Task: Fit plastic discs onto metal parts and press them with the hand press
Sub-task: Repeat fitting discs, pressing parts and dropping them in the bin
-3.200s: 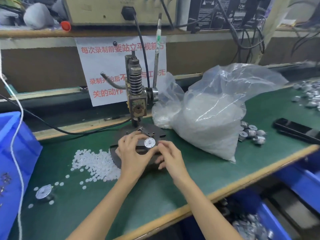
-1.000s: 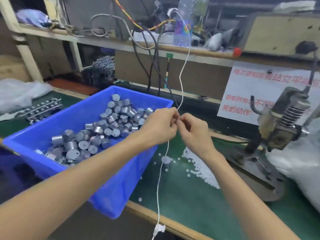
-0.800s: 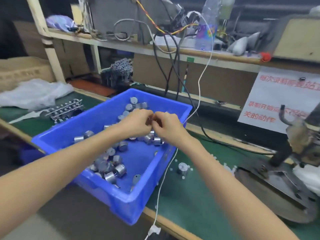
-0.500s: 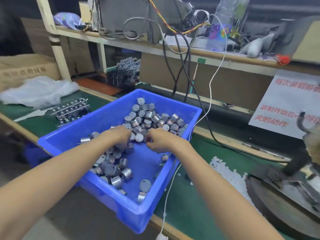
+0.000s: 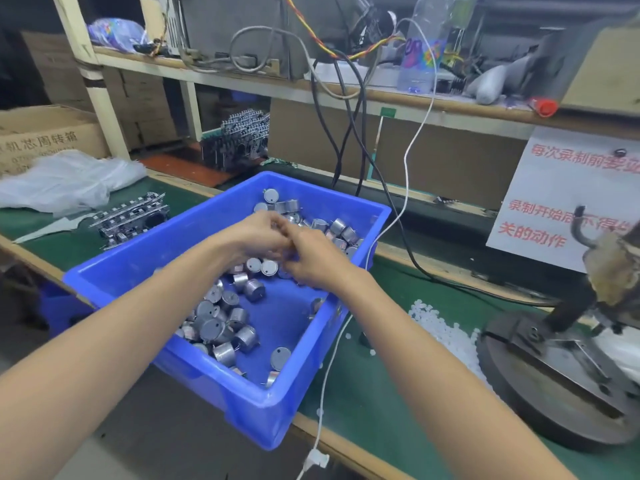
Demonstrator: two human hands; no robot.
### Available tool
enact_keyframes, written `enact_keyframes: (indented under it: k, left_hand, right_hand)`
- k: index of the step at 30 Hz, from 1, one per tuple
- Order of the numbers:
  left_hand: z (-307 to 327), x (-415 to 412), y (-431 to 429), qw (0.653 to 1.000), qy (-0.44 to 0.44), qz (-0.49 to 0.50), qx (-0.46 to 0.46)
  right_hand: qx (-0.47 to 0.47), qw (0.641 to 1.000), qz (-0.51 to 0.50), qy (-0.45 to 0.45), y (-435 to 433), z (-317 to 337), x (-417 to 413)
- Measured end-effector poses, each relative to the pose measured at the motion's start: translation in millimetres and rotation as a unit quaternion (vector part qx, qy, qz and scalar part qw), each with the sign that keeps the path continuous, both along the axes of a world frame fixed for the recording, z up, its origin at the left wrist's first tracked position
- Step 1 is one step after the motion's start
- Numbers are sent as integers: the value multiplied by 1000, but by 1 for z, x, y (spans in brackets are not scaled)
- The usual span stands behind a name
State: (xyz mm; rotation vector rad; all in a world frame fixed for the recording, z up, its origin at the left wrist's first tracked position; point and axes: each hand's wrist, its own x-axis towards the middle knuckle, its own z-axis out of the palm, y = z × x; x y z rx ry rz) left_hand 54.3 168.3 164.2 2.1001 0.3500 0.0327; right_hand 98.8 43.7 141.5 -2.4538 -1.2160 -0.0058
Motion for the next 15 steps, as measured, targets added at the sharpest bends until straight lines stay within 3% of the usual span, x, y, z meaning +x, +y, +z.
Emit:
enact_keyframes:
  k: [3,6,9,12,15]
  left_hand:
    - [23,2,-41,995,-76,37,-54]
    - [35,6,-87,991,-108,12,-78]
    - [28,10,-144,992,-97,-27,-82]
    - [-1,10,-202,984,-85,-66,-142]
    - [-47,9,-231,987,-56,-70,-136]
  right_hand:
    - [134,991,-21,-15,-24,15,-1]
    - [244,968,-65,16,-69,22,1]
    - [323,933,-148,55,-120,9,-1]
    - [387,890,-213,114,-169,-20,-9]
    - [385,874,-257,149,-213,-57,-20]
